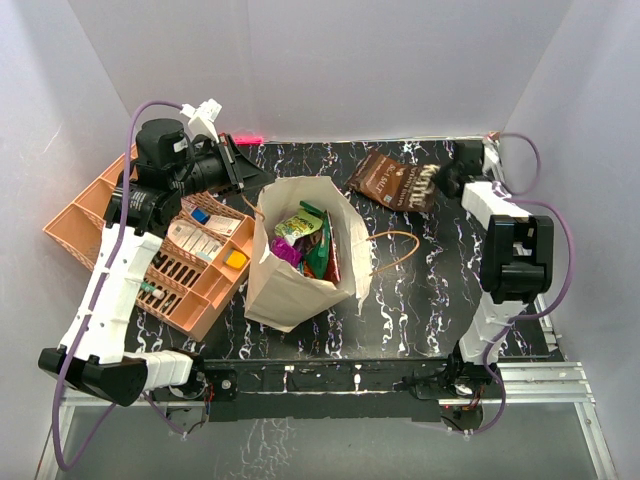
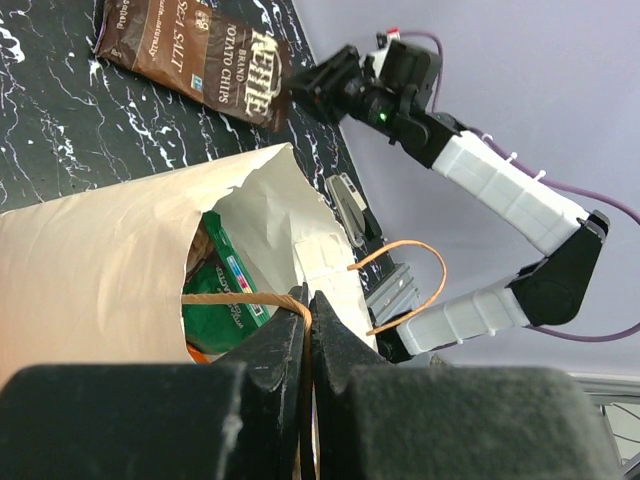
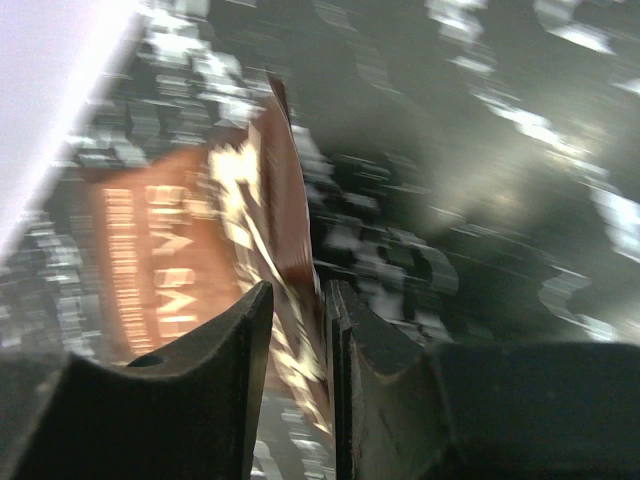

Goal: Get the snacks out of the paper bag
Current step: Place the snack at the center of the board, then adjust the paper bag at the center of the board.

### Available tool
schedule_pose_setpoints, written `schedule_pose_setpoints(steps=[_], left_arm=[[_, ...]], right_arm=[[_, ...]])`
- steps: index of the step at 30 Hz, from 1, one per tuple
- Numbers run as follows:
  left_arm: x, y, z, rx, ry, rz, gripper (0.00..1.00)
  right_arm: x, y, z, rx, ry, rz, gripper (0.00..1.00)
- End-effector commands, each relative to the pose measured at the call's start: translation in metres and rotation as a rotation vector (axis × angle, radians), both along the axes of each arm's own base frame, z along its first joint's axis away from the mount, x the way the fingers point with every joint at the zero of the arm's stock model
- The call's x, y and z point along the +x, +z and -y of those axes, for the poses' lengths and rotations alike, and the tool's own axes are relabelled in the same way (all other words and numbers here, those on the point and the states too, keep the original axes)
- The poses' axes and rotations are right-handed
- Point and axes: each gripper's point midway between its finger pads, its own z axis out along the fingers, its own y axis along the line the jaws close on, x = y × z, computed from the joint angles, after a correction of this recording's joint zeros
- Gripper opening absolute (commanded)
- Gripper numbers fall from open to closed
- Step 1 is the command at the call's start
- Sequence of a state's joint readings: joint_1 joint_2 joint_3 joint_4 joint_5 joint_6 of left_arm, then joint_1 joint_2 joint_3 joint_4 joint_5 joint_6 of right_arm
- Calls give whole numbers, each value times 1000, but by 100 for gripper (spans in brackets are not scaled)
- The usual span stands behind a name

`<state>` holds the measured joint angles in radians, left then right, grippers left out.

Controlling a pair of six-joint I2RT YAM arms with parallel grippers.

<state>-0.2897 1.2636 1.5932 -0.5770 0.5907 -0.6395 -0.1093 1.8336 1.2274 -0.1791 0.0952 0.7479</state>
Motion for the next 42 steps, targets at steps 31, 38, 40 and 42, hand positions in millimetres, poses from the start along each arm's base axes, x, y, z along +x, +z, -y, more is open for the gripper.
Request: schedule_pose_setpoints(steps=[31, 38, 40, 42], left_arm=[[-47, 61, 16, -140, -256, 304, 0], [-30, 56, 16, -150, -182, 241, 0], [-32, 58, 17, -163, -193, 247, 0], [-31, 59, 16, -164, -188, 253, 0]], right_arm=[[-171, 286, -233, -109, 832, 416, 78], [-158, 249, -154, -499, 615, 230, 86], [-157, 238, -136, -577, 558, 158, 85], [-154, 223, -141, -582, 597, 120, 83]])
